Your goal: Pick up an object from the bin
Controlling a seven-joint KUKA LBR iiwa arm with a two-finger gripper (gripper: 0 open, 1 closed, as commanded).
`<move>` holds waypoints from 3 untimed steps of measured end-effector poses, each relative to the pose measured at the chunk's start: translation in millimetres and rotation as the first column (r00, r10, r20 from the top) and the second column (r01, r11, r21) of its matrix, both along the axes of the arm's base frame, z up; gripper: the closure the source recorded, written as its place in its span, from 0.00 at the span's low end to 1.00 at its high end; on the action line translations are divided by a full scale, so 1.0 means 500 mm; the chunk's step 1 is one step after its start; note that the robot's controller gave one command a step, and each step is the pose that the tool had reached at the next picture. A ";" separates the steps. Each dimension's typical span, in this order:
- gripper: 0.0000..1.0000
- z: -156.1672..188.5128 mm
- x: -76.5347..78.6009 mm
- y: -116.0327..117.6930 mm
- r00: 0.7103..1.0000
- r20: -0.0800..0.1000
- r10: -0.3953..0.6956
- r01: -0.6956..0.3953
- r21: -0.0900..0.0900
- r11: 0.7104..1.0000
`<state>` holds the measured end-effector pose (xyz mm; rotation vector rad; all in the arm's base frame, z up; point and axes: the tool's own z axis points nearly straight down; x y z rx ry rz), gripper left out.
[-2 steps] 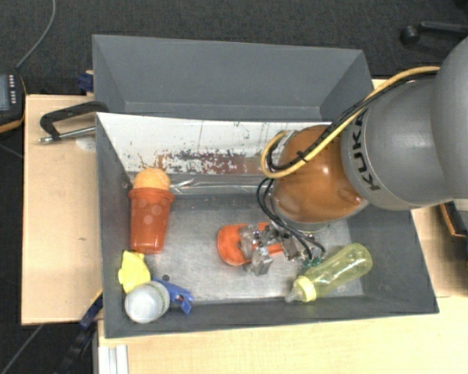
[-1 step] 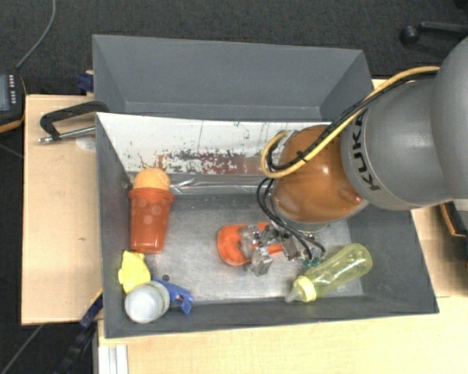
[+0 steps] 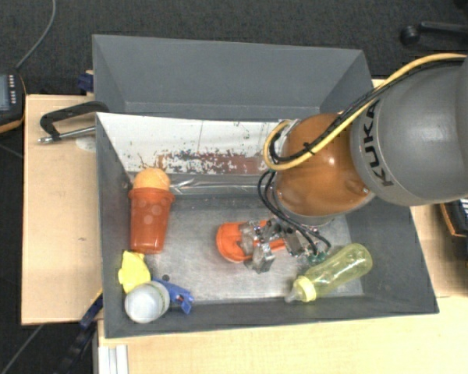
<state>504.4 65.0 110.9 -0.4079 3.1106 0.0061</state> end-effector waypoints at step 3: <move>1.00 0.143 0.000 0.023 0.999 0.002 0.032 -0.032 0.002 0.999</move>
Offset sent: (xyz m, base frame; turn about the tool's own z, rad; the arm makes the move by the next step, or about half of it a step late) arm 0.0029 0.0125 0.0652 -0.0316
